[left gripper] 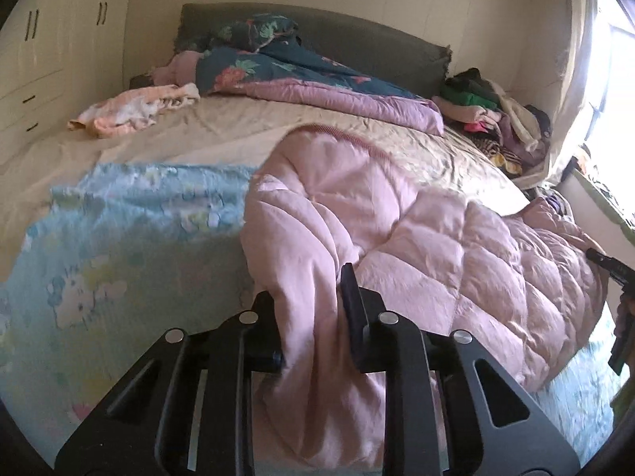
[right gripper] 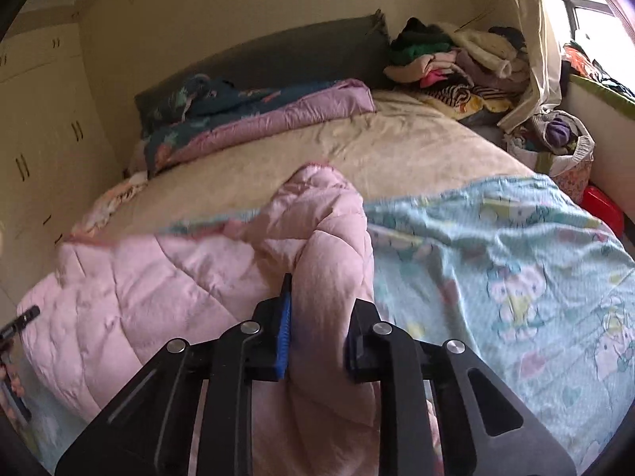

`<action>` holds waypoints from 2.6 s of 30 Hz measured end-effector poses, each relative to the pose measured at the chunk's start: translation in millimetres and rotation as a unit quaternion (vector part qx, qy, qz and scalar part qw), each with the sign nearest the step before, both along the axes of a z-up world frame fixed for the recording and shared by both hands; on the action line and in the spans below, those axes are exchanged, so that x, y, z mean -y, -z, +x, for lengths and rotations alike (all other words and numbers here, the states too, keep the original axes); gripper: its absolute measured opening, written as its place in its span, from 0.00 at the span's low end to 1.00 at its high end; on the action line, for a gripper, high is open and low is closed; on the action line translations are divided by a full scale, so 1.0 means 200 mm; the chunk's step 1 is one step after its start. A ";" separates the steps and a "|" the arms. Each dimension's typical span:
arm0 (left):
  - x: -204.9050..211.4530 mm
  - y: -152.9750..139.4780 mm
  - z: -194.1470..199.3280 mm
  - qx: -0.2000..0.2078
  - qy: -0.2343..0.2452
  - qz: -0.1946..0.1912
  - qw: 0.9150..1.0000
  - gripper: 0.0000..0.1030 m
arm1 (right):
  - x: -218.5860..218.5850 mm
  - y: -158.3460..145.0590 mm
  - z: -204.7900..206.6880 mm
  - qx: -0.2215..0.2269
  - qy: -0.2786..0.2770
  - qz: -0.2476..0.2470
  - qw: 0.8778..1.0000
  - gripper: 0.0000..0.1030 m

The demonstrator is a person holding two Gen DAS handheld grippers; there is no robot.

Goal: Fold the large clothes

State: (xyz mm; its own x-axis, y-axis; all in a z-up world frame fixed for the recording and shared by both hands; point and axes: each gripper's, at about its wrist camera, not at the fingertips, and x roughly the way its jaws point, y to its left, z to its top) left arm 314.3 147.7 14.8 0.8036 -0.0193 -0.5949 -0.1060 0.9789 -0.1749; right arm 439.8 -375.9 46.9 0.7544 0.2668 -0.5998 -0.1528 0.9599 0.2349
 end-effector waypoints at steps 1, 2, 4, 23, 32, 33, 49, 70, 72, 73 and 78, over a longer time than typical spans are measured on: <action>0.00 0.00 0.02 -0.001 -0.005 0.000 1.000 0.15 | -0.01 -0.01 0.03 -0.002 0.004 -0.002 1.000 0.19; -0.01 0.01 0.05 -0.005 -0.011 0.002 1.000 0.15 | -0.02 0.00 0.06 -0.005 0.007 -0.005 1.000 0.19; -0.01 0.04 0.12 -0.019 -0.024 0.006 1.000 0.15 | -0.05 0.02 0.12 -0.013 0.015 -0.019 1.000 0.18; -0.06 0.25 0.29 -0.075 -0.038 -0.006 0.996 0.17 | -0.14 0.34 0.26 -0.071 0.017 -0.114 0.991 0.19; -0.04 0.25 0.29 -0.089 -0.038 0.016 0.995 0.23 | -0.10 0.36 0.23 -0.101 0.019 -0.103 0.989 0.28; -0.04 0.25 0.29 -0.090 -0.039 0.015 0.995 0.23 | -0.11 0.36 0.23 -0.104 0.018 -0.107 0.989 0.28; -0.02 0.04 0.00 -0.076 -0.056 0.005 0.996 0.91 | -0.06 0.00 -0.16 -0.041 -0.004 -0.039 0.998 0.96; 0.21 -0.24 -0.40 -0.020 -0.051 0.015 0.998 0.91 | -0.03 -0.23 -0.66 0.023 -0.013 -0.010 1.000 0.96; 0.24 -0.24 -0.42 -0.017 -0.052 0.030 0.998 0.91 | -0.01 -0.23 -0.69 0.023 -0.010 -0.001 1.000 0.96; 0.25 -0.23 -0.43 -0.016 -0.052 0.038 0.998 0.91 | -0.01 -0.23 -0.70 0.022 -0.009 0.003 1.000 0.96; 0.30 -0.22 -0.48 -0.016 -0.044 0.057 0.997 0.91 | -0.01 -0.24 -0.76 0.027 0.002 -0.006 1.000 0.96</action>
